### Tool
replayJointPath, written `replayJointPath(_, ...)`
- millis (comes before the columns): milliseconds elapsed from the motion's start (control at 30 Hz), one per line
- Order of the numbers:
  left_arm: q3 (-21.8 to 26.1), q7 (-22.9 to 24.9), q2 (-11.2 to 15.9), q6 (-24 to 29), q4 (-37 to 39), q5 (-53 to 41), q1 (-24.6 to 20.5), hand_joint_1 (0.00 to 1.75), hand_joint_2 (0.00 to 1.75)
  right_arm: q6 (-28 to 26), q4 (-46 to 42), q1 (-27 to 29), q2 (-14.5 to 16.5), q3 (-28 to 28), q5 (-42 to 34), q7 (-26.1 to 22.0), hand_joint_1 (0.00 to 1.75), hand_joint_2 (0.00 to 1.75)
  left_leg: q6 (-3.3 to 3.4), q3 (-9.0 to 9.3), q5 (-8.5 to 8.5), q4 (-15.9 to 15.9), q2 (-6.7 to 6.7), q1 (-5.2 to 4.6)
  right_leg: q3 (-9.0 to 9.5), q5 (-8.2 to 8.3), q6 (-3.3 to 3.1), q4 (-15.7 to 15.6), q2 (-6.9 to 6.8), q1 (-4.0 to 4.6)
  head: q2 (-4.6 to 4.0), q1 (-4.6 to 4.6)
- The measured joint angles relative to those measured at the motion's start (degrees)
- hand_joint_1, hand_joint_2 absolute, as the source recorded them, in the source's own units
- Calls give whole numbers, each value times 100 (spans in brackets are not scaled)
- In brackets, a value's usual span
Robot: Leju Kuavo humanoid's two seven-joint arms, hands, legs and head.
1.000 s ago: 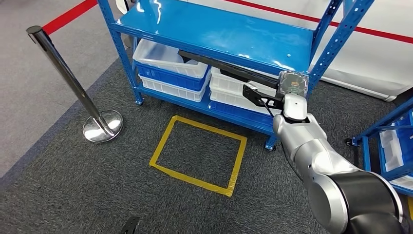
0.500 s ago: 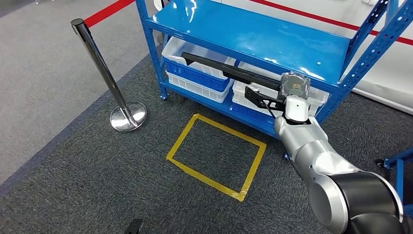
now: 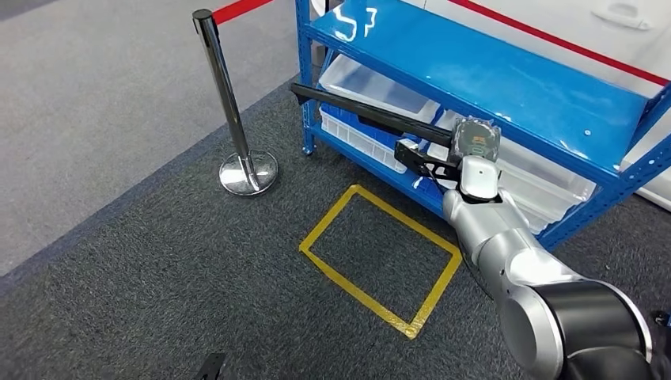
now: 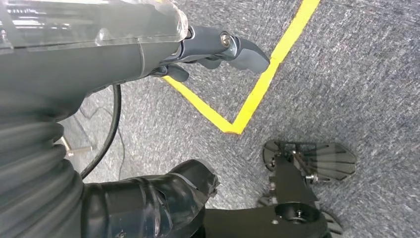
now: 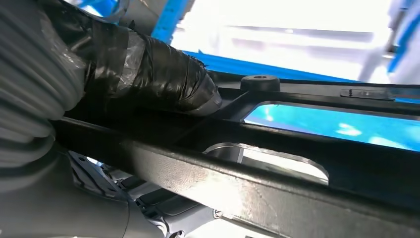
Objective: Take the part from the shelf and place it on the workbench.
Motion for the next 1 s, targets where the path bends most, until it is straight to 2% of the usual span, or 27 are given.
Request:
replayJointPath(33,-1,0,0,0,0,-1,-2,0,175,-8,1,18,-11,-3,0,-5,175,175,15,-8,6,2,-58,-4,-189,-181,3,408,80,-1,0,1)
replayJointPath(67,-1,0,-1,0,0,-1,-1,0,175,-13,2,41,-18,-7,-1,-10,175,175,22,-12,10,5,-124,-8,-347,-286,7,738,115,-1,0,-1)
replayJointPath(100,-1,0,-1,0,0,-2,3,0,175,-17,4,63,-23,-13,-2,-14,175,175,25,-15,12,12,-195,-12,-425,-280,6,890,128,-1,0,-1)
replayJointPath(133,-1,0,-1,0,0,-3,6,0,175,-19,7,79,-26,-20,-3,-15,175,175,26,-15,12,21,-269,-13,-399,-163,-1,818,134,-4,0,0)
replayJointPath(167,-2,0,-1,0,0,-4,7,0,175,-19,9,86,-29,-26,-4,-15,175,175,23,-14,11,35,-345,-13,-272,42,-14,530,160,-9,0,0)
replayJointPath(233,-4,-1,-3,-1,0,-8,3,0,175,-23,9,84,-48,-33,-4,-19,175,175,-2,-37,7,73,-483,-15,66,413,-51,-239,378,-25,0,-1)
replayJointPath(267,-5,-1,-6,-2,0,-11,-3,0,175,-28,9,81,-58,-36,-4,-21,175,175,-29,-66,12,92,-547,-11,184,496,-61,-511,485,-30,0,-1)
replayJointPath(300,-7,-3,-8,-4,0,-15,-8,0,175,-33,9,80,-69,-38,-4,-23,175,175,-65,-97,25,101,-606,0,236,507,-69,-645,557,-25,0,-2)
replayJointPath(333,-8,-5,-10,-5,0,-21,-9,0,175,-39,9,80,-73,-40,-4,-25,175,175,-108,-125,47,97,-670,11,251,490,-72,-673,549,-17,0,-3)
replayJointPath(367,-9,-7,-9,-7,0,-29,-6,0,175,-42,8,79,-74,-43,-4,-25,175,175,-149,-144,69,83,-738,21,259,495,-88,-701,481,-21,0,-4)
replayJointPath(400,-10,-7,-7,-9,0,-36,3,0,175,-43,8,78,-76,-46,-3,-27,175,175,-180,-164,66,91,-728,20,273,509,-112,-726,408,-27,0,-5)
replayJointPath(433,-10,-5,-5,-9,0,-41,10,0,175,-45,7,74,-80,-51,-3,-32,175,175,-208,-207,13,164,-626,8,289,525,-147,-753,333,-39,0,-15)
replayJointPath(467,-10,-3,-2,-9,0,-45,13,0,175,-48,5,70,-87,-59,-2,-39,175,175,-231,-293,-100,347,-461,-5,304,540,-182,-780,255,-49,0,-26)
replayJointPath(533,-10,0,-1,-10,0,-48,10,0,175,-55,5,64,-115,-85,-2,-62,175,175,-271,-602,-452,1040,-107,1,313,547,-225,-793,110,-31,0,-46)
replayJointPath(567,-10,0,-1,-11,0,-48,8,0,175,-57,6,65,-126,-99,-2,-73,175,175,-290,-760,-588,1398,-32,15,313,544,-230,-792,36,-22,0,-46)
replayJointPath(600,-10,0,-1,-11,0,-49,9,0,175,-58,7,67,-133,-110,-2,-81,175,175,-306,-855,-640,1618,0,28,313,541,-231,-789,-37,-18,0,-46)
replayJointPath(633,-10,0,-1,-11,0,-49,11,0,175,-59,7,68,-136,-117,-2,-86,175,175,-316,-845,-588,1623,16,37,314,536,-228,-785,-106,-18,0,-46)
replayJointPath(667,-10,0,-1,-11,0,-49,12,0,175,-60,6,68,-137,-121,-2,-87,175,175,-319,-715,-443,1397,42,41,319,528,-218,-779,-174,-19,0,-46)
replayJointPath(700,-10,-1,0,-11,0,-49,10,0,175,-60,4,67,-138,-124,-2,-87,175,175,-314,-502,-264,1005,117,40,327,514,-201,-770,-238,-19,0,-46)
replayJointPath(767,-10,-5,-1,-11,0,-49,-7,0,175,-60,-4,64,-150,-134,-2,-87,175,175,-265,-133,-74,318,330,-19,332,484,-152,-755,-356,15,0,-43)
replayJointPath(800,-10,-8,-1,-11,0,-48,-13,0,175,-60,-7,62,-158,-142,-2,-88,175,175,-226,-57,-62,151,390,-46,335,473,-125,-752,-414,42,0,-40)
replayJointPath(833,-10,-12,-2,-11,0,-45,-14,0,175,-60,-9,61,-165,-150,-2,-91,175,175,-185,-53,-86,116,381,-74,339,467,-101,-755,-476,65,0,-38)
replayJointPath(900,-10,-19,0,-10,0,-41,-1,0,175,-60,-13,61,-171,-161,-2,-96,175,175,-99,-61,-61,80,246,-57,361,436,-42,-755,-553,66,0,-38)
replayJointPath(933,-10,-24,1,-9,0,-40,3,0,175,-61,-16,61,-182,-167,-2,-98,175,175,-57,-54,-43,57,184,-47,344,374,-15,-699,-467,47,0,-37)
replayJointPath(967,-10,-29,2,-8,0,-40,1,0,175,-63,-20,62,-195,-176,-2,-99,175,175,-16,-45,-23,32,123,-34,271,252,3,-529,-316,29,0,-35)
replayJointPath(1000,-10,-33,2,-7,0,-40,-4,0,175,-65,-22,69,-213,-187,-2,-104,175,175,17,-41,-8,17,60,-26,133,76,14,-230,-129,14,0,-32)
